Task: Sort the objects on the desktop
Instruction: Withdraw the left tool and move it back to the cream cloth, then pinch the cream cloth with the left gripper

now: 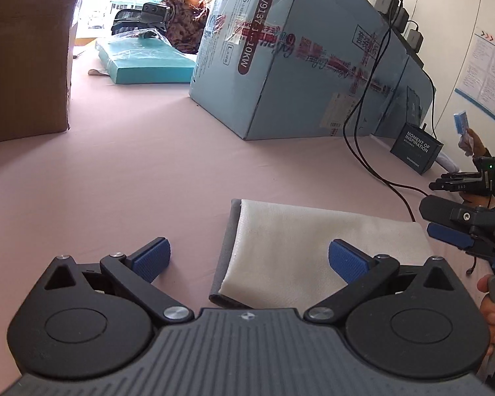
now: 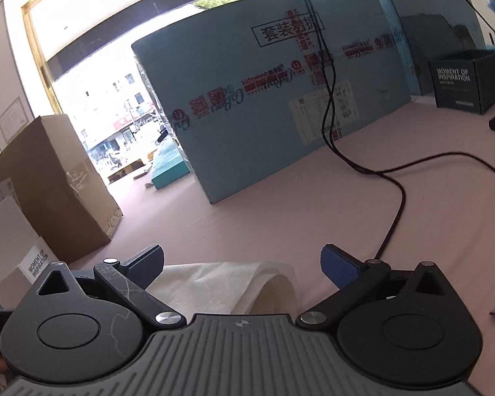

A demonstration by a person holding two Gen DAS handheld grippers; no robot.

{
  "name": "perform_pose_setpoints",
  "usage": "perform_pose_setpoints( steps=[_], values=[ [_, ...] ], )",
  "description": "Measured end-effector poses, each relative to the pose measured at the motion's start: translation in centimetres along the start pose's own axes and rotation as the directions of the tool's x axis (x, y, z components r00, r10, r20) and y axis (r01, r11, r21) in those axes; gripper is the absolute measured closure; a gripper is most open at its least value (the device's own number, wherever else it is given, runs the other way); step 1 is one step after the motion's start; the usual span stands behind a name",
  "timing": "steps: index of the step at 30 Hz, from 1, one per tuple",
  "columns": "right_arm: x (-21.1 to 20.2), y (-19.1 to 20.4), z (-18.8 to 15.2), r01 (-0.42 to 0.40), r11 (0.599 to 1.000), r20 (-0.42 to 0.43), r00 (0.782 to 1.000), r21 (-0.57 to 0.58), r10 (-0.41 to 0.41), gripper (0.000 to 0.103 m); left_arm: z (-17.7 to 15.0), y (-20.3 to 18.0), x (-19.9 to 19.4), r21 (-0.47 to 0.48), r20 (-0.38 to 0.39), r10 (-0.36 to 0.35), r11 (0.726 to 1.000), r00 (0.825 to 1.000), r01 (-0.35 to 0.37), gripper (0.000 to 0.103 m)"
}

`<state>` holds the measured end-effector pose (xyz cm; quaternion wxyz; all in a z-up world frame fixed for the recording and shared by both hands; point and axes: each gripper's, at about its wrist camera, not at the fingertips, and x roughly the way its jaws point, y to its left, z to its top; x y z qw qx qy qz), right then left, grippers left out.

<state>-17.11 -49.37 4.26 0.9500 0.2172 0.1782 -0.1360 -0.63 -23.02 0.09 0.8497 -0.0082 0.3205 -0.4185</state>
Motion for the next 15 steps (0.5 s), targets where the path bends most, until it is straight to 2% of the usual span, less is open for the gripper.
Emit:
perform_pose_setpoints(
  steps=[6, 8, 11, 13, 15],
  values=[
    [1.6, 0.1, 0.0, -0.155, 0.965, -0.078, 0.987, -0.211, 0.141, 0.001, 0.0, 0.3, -0.1, -0.009, 0.0, -0.01, 1.0, 1.0, 0.01, 0.0],
    [2.3, -0.5, 0.2, -0.229, 0.957, -0.122, 0.97, -0.175, 0.21, 0.001, 0.1, 0.3, 0.0, -0.006, -0.001, -0.011, 1.0, 1.0, 0.011, 0.0],
    [3.5, -1.2, 0.2, -0.212, 0.97, -0.179, 0.966, -0.121, 0.189, 0.003, 0.0, 0.3, -0.1, -0.002, -0.002, -0.009, 1.0, 1.0, 0.009, 0.0],
    [3.6, -0.9, 0.0, -0.182, 0.973, -0.193, 0.969, -0.144, 0.152, 0.016, 0.1, 0.4, -0.1, -0.006, -0.002, -0.015, 1.0, 1.0, 0.015, 0.0],
    [3.3, -0.4, -0.3, -0.151, 0.971, -0.191, 0.975, -0.185, 0.115, 0.051, 0.1, 0.5, -0.1, -0.007, -0.002, -0.019, 1.0, 1.0, 0.019, 0.0]
  ],
)
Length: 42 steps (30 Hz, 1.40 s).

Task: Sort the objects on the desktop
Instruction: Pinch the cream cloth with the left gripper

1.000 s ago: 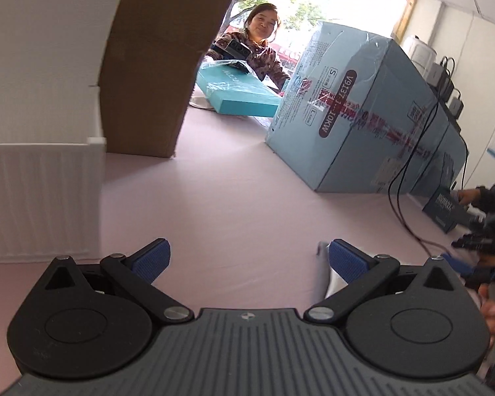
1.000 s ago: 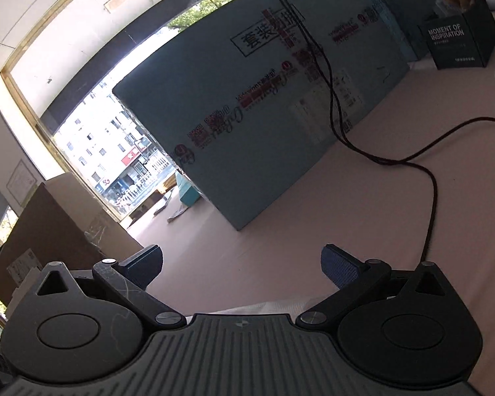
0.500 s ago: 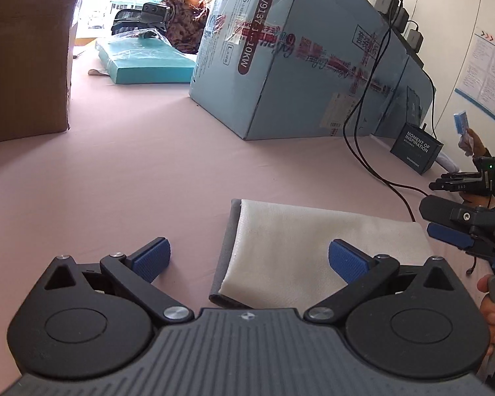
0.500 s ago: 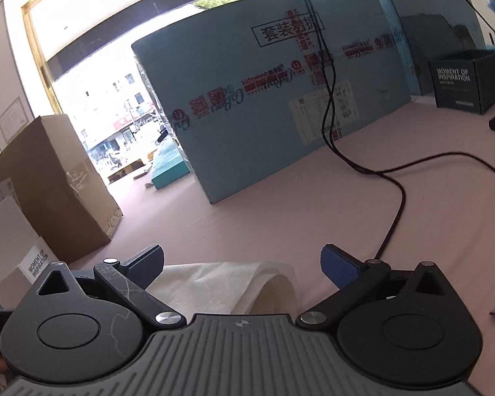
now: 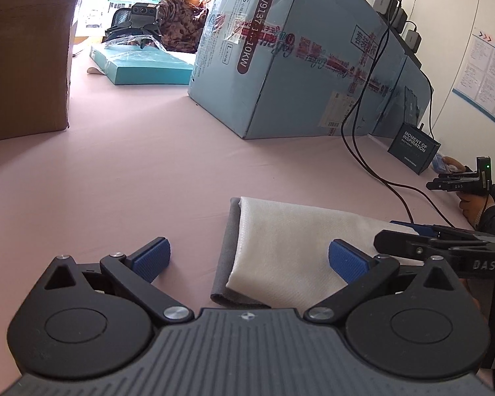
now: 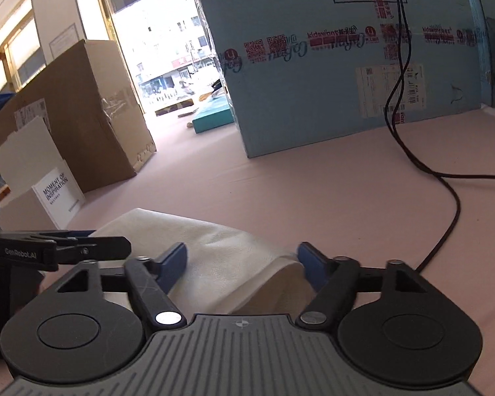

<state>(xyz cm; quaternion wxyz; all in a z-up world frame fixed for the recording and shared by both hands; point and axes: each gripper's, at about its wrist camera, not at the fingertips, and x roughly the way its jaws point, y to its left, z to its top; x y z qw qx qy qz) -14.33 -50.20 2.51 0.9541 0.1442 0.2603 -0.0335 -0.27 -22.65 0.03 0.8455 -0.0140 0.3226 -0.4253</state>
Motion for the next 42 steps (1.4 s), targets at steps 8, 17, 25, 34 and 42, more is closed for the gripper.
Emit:
perform_pose_setpoints(
  steps=[8, 17, 25, 34, 42],
  values=[
    [-1.4, 0.3, -0.4, -0.074, 0.996, 0.067, 0.995, -0.039, 0.077, 0.094, -0.1, 0.0, -0.1, -0.004, 0.002, -0.005, 1.0, 1.0, 0.005, 0.0],
    [-2.0, 0.8, -0.3, -0.147, 0.987, 0.097, 0.984, -0.059, 0.152, 0.094, 0.3, 2.1, -1.3, -0.148, 0.104, -0.004, 0.989, 0.995, 0.019, 0.0],
    [-1.9, 1.1, -0.4, -0.161, 0.984, 0.094, 0.981, -0.07, 0.167, 0.094, 0.4, 2.0, -0.5, -0.144, 0.035, -0.132, 0.98, 0.991, 0.136, 0.03],
    [-1.6, 1.2, -0.5, -0.151, 0.986, 0.085, 0.984, -0.07, 0.157, 0.094, -0.1, 0.9, -1.3, -0.066, 0.09, -0.051, 0.996, 0.995, 0.057, 0.074],
    [-2.4, 1.2, -0.7, -0.149, 0.986, 0.145, 0.977, -0.071, 0.158, 0.094, -0.5, -0.3, -3.6, 0.029, 0.21, -0.043, 0.999, 0.977, 0.037, 0.088]
  ],
)
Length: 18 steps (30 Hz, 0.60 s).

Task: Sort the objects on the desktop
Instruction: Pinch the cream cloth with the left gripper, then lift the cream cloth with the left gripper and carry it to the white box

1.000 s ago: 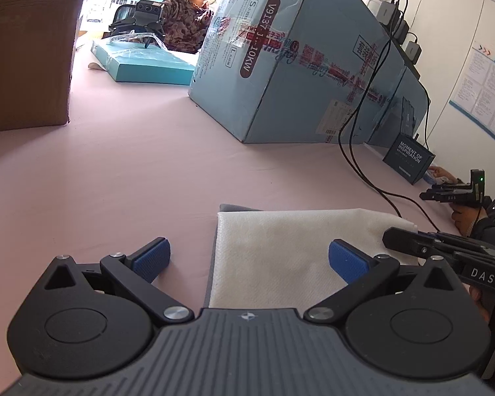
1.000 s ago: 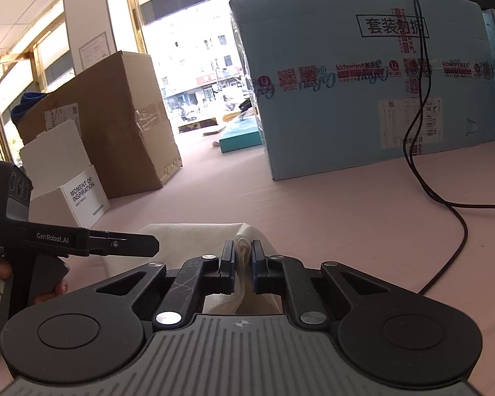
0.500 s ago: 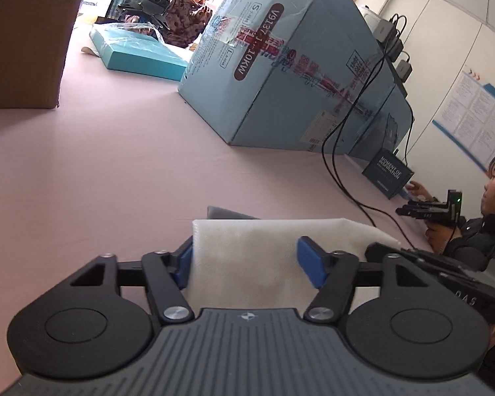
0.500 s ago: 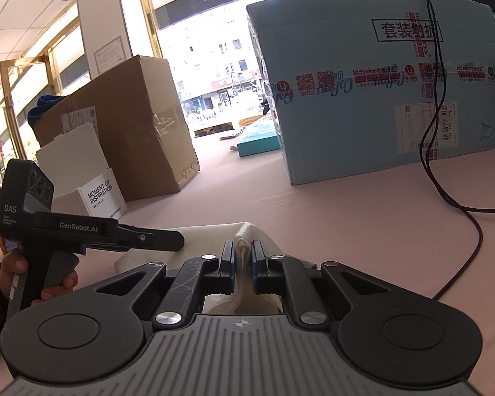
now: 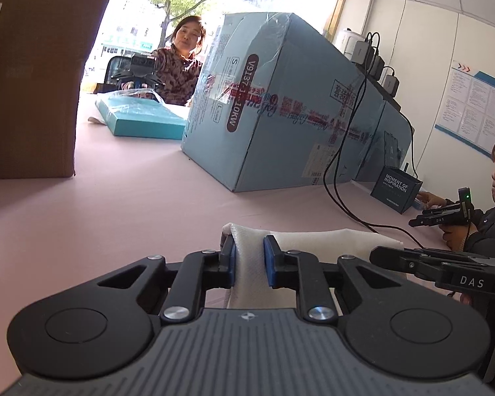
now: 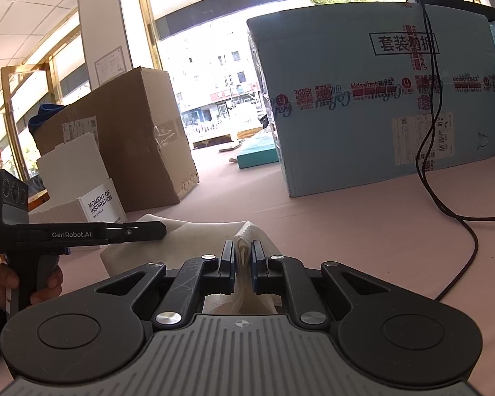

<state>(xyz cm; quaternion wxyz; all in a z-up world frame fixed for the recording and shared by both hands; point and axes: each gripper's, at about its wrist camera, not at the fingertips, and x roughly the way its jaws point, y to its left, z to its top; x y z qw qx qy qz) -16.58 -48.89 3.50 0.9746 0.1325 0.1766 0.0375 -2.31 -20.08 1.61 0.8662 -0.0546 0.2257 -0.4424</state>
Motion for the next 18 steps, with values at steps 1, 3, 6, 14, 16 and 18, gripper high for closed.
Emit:
perform_pose_setpoints(
  steps=[1, 3, 6, 14, 16, 18],
  values=[
    [0.0, 0.0, 0.0, 0.001, 1.0, 0.004, 1.0, 0.0, -0.001, 0.094, 0.0, -0.1, -0.2, 0.009, 0.01, 0.002, 1.0, 1.0, -0.002, 0.088],
    [-0.1, 0.0, 0.0, 0.0, 1.0, 0.013, 1.0, 0.001, 0.0, 0.094, 0.0, -0.4, -0.4, 0.028, 0.031, 0.007, 1.0, 0.999, -0.007, 0.088],
    [-0.1, 0.1, 0.1, 0.003, 1.0, 0.016, 1.0, 0.001, -0.003, 0.094, -0.1, -0.8, -0.8, 0.05, 0.048, 0.014, 0.999, 0.999, -0.017, 0.087],
    [-0.6, 0.4, 0.1, 0.006, 1.0, 0.055, 0.998, 0.002, -0.006, 0.094, -0.3, -1.6, -1.5, 0.109, 0.09, 0.035, 0.993, 0.995, -0.045, 0.087],
    [-0.8, 0.5, 0.1, 0.002, 1.0, 0.072, 0.997, 0.003, -0.003, 0.094, -0.3, -1.8, -1.7, 0.119, 0.1, 0.039, 0.992, 0.994, -0.05, 0.087],
    [-1.1, 0.5, 0.1, -0.006, 1.0, 0.09, 0.996, 0.007, 0.006, 0.094, -0.3, -2.0, -1.9, 0.127, 0.104, 0.043, 0.99, 0.994, -0.057, 0.087]
  ],
)
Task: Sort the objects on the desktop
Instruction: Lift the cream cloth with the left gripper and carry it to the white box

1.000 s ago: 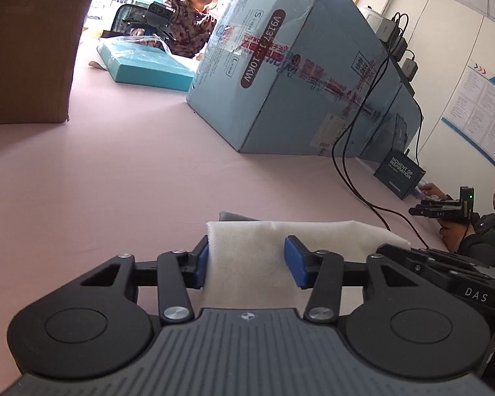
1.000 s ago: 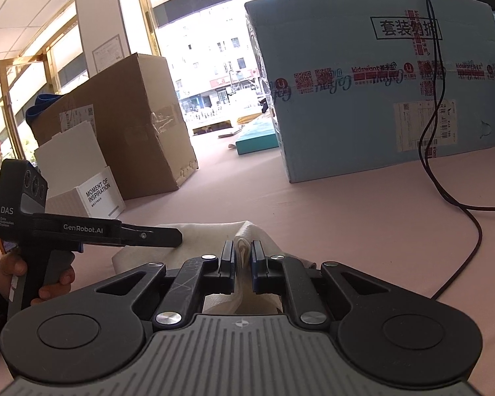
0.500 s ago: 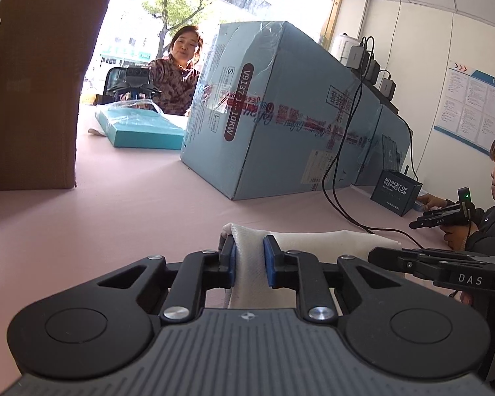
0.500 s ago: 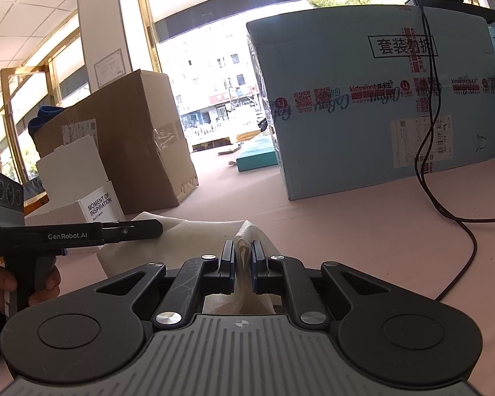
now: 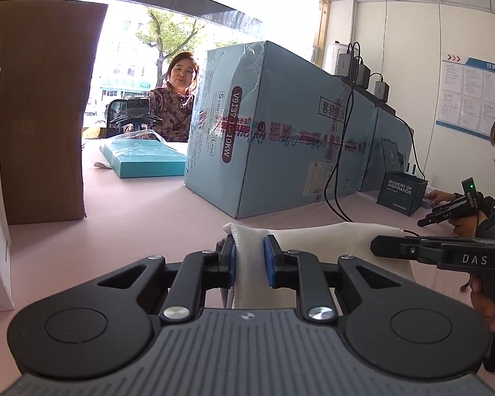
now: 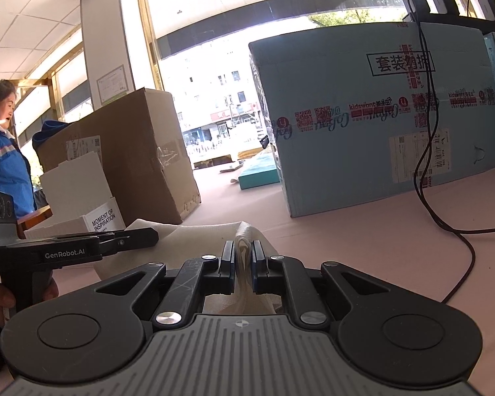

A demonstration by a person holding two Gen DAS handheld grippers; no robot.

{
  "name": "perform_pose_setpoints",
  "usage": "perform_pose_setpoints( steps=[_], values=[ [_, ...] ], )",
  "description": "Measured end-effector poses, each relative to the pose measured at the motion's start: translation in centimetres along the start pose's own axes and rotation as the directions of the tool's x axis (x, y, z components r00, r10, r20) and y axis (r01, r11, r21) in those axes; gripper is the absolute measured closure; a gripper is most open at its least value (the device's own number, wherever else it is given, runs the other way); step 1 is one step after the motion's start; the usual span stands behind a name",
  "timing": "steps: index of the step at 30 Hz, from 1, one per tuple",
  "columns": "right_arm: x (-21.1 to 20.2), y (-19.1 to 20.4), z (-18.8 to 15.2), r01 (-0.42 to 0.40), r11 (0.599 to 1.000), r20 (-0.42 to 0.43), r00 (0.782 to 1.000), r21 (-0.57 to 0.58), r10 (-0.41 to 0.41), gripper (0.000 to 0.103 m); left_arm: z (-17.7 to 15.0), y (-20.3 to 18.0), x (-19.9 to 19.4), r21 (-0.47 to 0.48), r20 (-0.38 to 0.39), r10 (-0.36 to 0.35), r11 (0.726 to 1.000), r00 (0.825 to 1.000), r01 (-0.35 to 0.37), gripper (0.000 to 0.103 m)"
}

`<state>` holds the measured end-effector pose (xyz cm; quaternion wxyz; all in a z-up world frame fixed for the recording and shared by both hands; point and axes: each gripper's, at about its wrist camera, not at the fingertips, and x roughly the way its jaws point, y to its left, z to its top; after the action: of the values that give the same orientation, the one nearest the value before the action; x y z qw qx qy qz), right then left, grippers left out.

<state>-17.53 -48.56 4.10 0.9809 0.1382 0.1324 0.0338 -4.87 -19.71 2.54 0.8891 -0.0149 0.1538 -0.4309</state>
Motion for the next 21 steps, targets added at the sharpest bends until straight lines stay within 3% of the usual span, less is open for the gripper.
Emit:
perform_pose_setpoints(
  steps=[12, 21],
  values=[
    [-1.8, 1.1, 0.6, -0.087, 0.996, 0.11, 0.99, 0.012, 0.085, 0.094, 1.8, -1.5, -3.2, -0.024, -0.035, 0.067, 0.997, 0.997, -0.068, 0.087],
    [-2.1, 5.1, 2.0, -0.208, 0.978, 0.183, 0.962, 0.019, 0.201, 0.094, 4.5, 0.7, -6.8, -0.109, -0.104, 0.092, 0.989, 0.99, -0.103, 0.087]
  ],
)
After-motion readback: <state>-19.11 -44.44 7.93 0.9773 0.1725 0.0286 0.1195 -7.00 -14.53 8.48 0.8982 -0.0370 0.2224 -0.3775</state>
